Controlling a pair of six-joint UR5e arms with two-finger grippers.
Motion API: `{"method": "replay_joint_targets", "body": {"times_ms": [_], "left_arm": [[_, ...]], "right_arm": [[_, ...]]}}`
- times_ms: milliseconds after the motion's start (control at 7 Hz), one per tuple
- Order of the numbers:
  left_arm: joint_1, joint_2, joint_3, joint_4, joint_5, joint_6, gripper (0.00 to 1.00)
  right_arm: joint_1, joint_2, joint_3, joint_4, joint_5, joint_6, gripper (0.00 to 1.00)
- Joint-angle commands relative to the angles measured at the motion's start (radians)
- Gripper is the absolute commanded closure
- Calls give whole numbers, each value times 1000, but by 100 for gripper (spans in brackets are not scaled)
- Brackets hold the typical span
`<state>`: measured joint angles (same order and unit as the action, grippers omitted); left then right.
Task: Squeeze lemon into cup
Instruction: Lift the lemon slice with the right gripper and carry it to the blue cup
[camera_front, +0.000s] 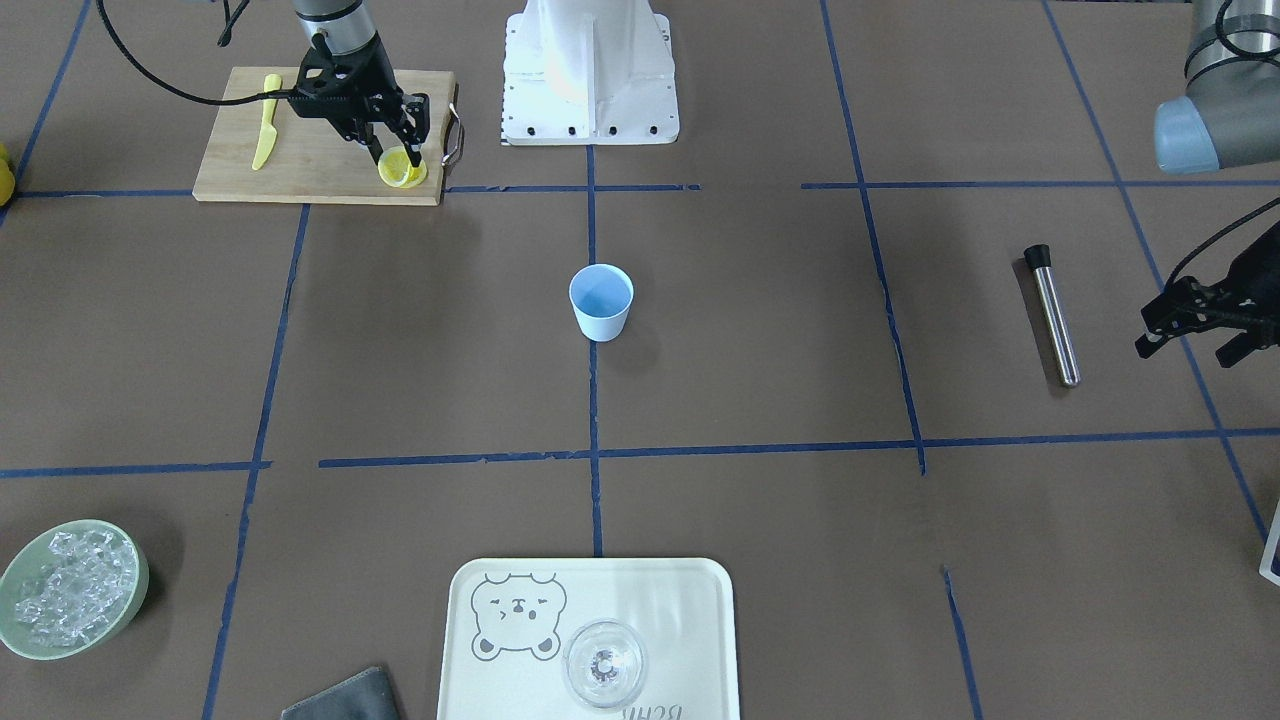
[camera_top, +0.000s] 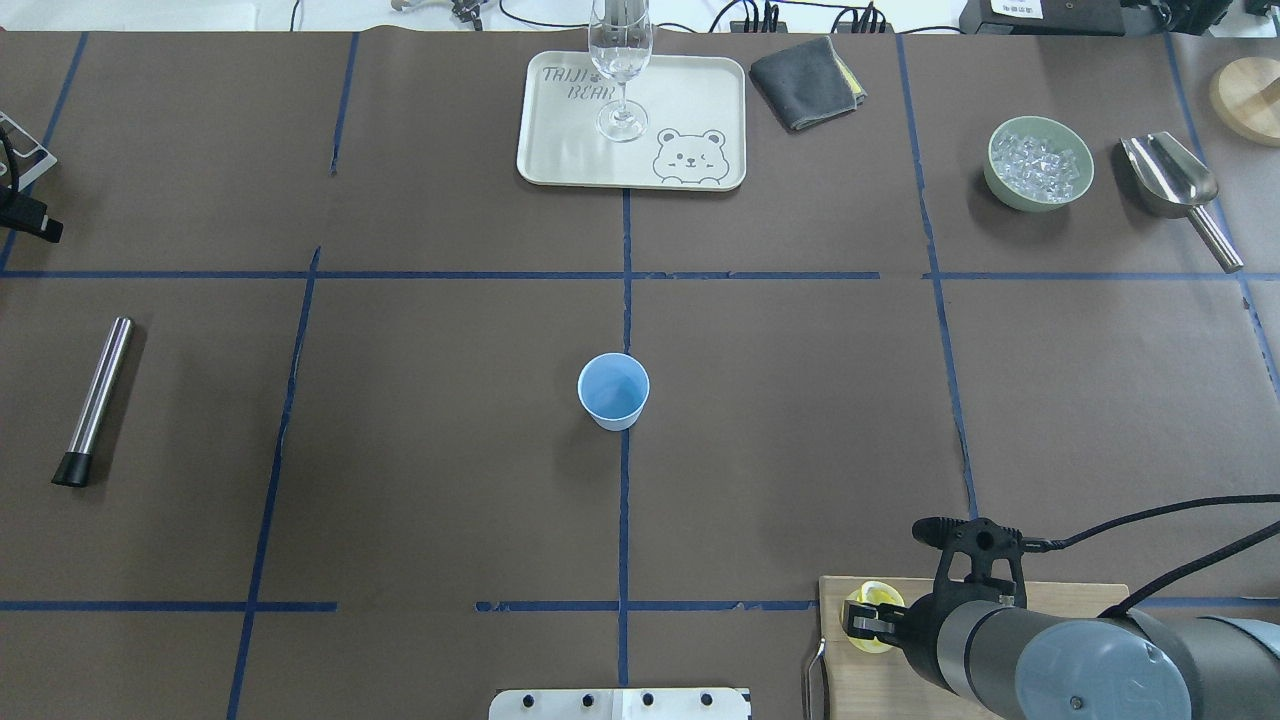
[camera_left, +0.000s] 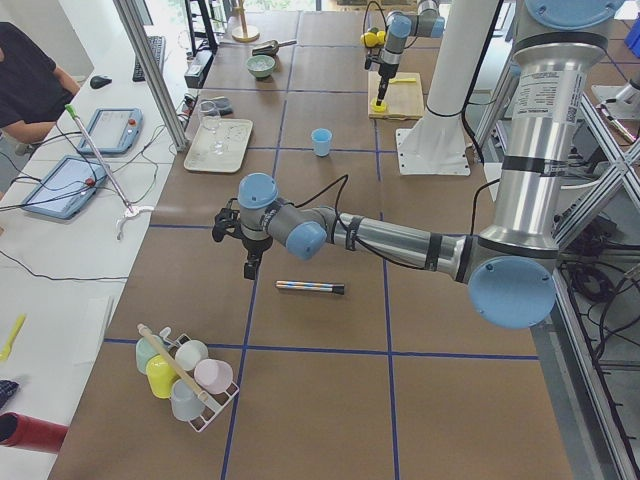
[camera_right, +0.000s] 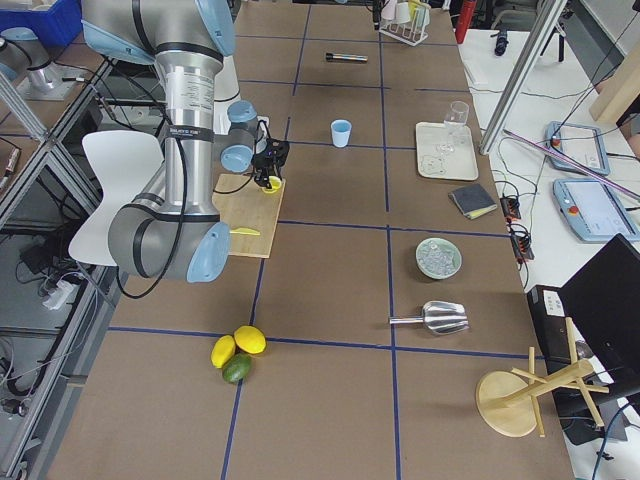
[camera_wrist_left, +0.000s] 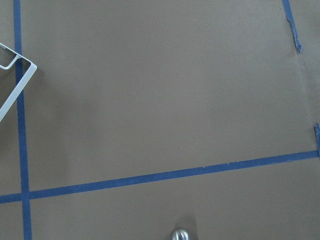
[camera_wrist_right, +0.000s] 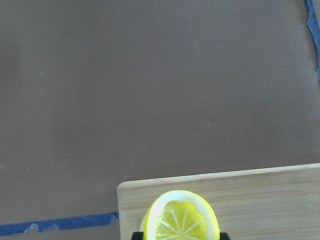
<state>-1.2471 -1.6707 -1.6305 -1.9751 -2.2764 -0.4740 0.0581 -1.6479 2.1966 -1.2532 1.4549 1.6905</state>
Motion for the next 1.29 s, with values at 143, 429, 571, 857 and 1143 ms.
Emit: {"method": "replay_joint_targets", "body": {"times_ms": [143,429,571,857,1143], "left_arm": [[0,-1,0,-1,0,0,0],[0,-1,0,-1,0,0,0],[0,-1,0,1,0,0,0],[0,-3,0,1,0,0,0],[0,-4,0,-1,0,-2,0]], "right_arm": [[12,-10,47,-2,-1,0,43],[73,-3,66,-2,42,0,43],[113,0,71,-2,86,-2,43],[178,37,71,-3,148,-3,43],[252,141,65,-47,211,-5,43]]}}
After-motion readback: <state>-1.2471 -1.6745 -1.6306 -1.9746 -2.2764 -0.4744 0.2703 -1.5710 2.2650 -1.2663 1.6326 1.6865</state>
